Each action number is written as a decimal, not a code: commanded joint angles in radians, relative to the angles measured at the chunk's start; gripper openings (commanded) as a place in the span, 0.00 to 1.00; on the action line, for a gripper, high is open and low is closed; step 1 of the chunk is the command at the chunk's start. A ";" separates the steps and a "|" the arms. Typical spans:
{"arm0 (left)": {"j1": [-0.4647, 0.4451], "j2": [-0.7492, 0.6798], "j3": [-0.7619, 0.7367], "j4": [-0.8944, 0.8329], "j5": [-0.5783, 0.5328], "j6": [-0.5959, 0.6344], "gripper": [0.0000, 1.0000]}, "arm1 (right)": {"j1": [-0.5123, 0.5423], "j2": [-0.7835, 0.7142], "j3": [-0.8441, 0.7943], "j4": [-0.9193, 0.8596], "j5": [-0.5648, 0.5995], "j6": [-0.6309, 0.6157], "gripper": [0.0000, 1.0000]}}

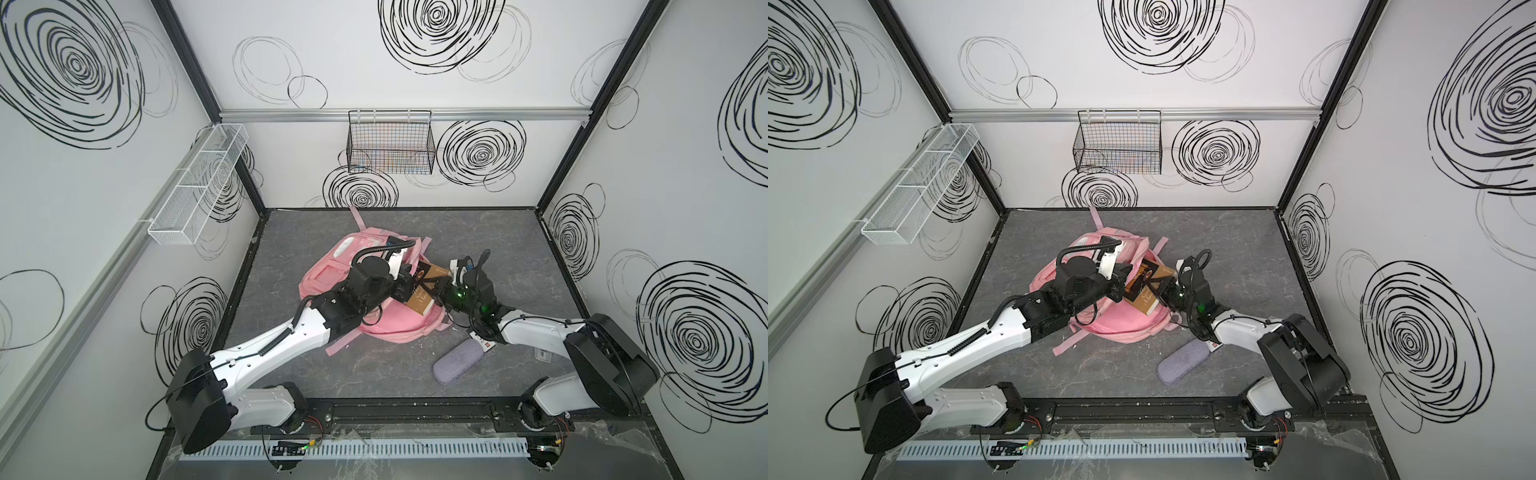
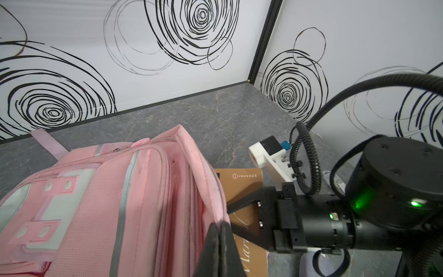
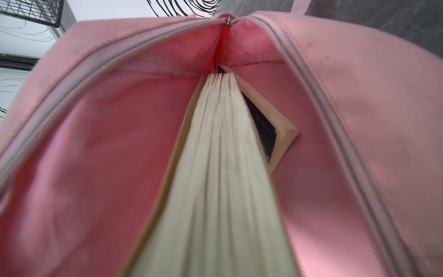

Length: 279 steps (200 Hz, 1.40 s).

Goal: Pack the student bag

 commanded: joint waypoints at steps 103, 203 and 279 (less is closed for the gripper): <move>-0.008 -0.026 0.024 0.116 0.035 -0.002 0.00 | 0.011 0.526 0.452 0.178 -0.198 0.020 0.49; 0.019 -0.074 0.045 0.089 -0.040 0.003 0.38 | -0.070 0.117 0.172 -0.302 0.011 -0.337 0.76; 0.219 -0.298 -0.047 -0.059 -0.062 -0.053 0.61 | -0.040 -0.462 0.048 -0.785 0.311 -0.553 0.68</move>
